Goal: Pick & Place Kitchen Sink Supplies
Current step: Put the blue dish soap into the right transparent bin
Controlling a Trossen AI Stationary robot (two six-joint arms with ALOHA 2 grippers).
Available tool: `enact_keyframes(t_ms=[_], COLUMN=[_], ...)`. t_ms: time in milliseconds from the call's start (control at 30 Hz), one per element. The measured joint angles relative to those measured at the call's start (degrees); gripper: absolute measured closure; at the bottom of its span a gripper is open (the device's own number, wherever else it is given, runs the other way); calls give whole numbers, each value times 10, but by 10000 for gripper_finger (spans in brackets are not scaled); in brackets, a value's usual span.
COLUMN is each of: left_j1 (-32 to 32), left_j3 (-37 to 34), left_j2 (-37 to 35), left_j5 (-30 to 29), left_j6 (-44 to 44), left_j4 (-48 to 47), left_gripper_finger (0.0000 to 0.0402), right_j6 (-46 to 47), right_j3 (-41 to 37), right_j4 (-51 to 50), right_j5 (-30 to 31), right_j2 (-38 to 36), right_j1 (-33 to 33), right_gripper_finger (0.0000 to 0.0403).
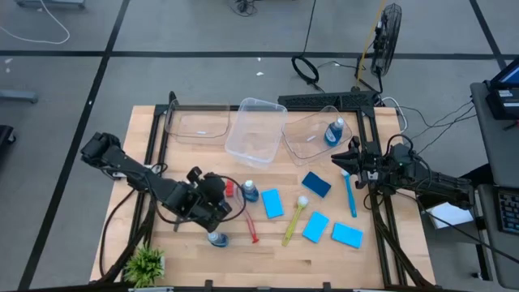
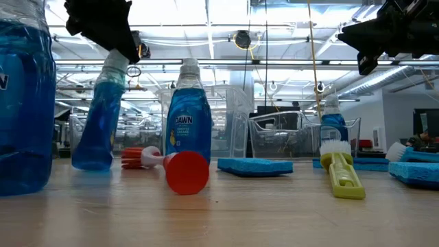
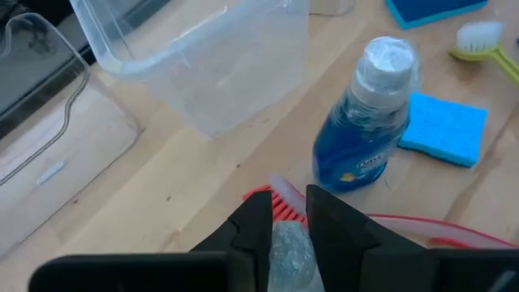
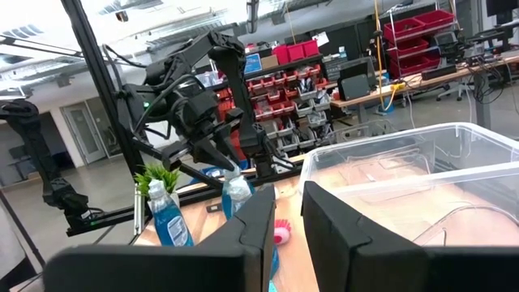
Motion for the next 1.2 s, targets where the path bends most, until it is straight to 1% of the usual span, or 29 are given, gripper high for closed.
enact_keyframes(t_ms=[233,467,933,1033,1200], left_j1=[-6,-14,-16,-16,-16], left_j3=[-1,-1,-1,-1,-1], left_j2=[-8,-7,-71,-82,-102], left_j5=[13,15,17,28,54], left_j6=[-13,-21,-14,-28,-78], left_j4=[-13,-16,-23,-26,-31], left_gripper_finger=[309,309,309,309,309], right_j6=[0,1,2,2,-5], right_j3=[0,0,0,0,0], right_j4=[0,0,0,0,0], right_j5=[0,0,0,0,0], right_j2=[0,0,0,0,0], right_j1=[0,0,0,0,0], right_gripper_finger=[348,348,348,348,348])
